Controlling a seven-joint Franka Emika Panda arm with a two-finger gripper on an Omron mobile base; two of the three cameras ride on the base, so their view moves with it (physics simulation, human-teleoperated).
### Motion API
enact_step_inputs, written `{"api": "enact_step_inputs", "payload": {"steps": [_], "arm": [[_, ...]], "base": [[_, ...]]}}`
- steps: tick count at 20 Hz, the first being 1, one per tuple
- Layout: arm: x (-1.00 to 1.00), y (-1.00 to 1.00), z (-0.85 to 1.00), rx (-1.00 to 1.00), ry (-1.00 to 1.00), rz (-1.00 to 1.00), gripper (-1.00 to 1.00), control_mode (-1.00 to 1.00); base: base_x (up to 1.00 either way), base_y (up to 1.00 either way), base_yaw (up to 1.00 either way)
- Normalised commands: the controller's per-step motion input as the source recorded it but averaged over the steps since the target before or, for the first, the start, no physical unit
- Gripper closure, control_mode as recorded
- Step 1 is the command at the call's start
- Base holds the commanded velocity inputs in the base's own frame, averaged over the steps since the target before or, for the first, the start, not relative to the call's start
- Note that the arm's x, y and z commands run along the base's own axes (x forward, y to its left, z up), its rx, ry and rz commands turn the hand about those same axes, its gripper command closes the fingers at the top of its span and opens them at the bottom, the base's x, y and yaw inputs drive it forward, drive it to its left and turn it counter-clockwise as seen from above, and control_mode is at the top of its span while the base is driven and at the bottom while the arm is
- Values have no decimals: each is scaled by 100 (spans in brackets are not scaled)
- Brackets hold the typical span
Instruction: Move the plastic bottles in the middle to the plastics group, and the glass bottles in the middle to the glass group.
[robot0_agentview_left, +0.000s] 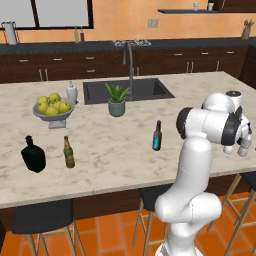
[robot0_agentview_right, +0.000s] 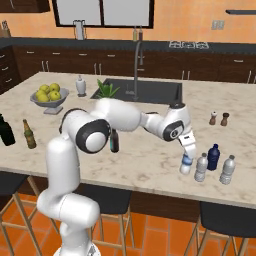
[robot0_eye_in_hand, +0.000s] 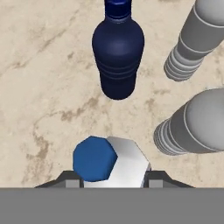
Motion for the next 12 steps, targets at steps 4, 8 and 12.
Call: {"api": "enact_step_inputs", "payload": {"steps": [4,8,12], "arm": [[5,-22,-35,3,-1,-6,100,-100],[-27,-13,-42,1,-3,-4,100,-100],[-52,-11,-46,0,-4,-3,100,-100]], "base": [[0,0,0],[0,0,0],[0,0,0]]}}
